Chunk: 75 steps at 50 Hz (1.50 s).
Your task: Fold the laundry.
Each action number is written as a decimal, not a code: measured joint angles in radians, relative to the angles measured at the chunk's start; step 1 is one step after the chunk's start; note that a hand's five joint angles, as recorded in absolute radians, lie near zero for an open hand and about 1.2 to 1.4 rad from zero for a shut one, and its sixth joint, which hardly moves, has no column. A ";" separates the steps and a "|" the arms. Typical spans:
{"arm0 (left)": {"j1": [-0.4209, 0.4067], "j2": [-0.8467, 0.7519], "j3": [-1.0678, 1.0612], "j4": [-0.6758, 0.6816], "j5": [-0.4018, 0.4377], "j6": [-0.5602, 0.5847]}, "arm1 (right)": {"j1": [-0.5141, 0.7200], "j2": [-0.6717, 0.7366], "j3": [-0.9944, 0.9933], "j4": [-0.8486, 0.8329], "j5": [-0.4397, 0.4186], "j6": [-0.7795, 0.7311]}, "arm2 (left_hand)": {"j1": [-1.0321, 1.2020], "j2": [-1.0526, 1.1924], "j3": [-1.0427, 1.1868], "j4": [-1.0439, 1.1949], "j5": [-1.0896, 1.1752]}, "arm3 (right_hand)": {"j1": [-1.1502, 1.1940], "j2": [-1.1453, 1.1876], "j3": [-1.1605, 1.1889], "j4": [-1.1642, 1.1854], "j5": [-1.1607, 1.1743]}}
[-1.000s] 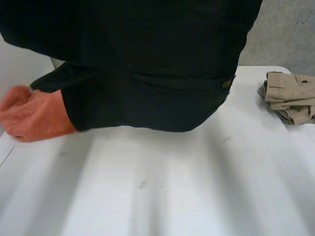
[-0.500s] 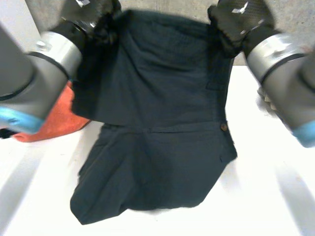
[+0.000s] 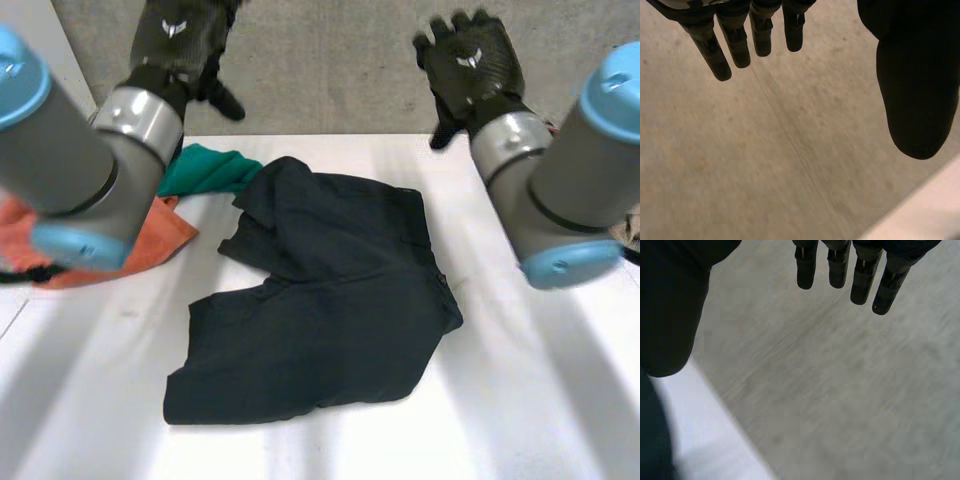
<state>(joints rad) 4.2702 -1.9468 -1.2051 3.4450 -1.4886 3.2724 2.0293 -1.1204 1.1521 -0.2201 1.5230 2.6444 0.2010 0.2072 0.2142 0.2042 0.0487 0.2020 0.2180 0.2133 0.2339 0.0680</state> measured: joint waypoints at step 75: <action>0.151 0.020 -0.670 -0.099 -0.001 0.146 | 0.064 0.163 0.208 0.192 -0.209 0.236 | 0.308 0.294 0.298 0.289 0.267 | 0.205 0.222 0.205 0.181 0.195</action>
<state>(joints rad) 4.4210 -1.9268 -1.8756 3.3465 -1.4900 3.4188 2.0937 -0.9574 1.3603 -0.0279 1.3143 2.8806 0.5089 0.5015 0.5125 0.4930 0.3157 0.4066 0.4399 0.4185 0.4148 0.2627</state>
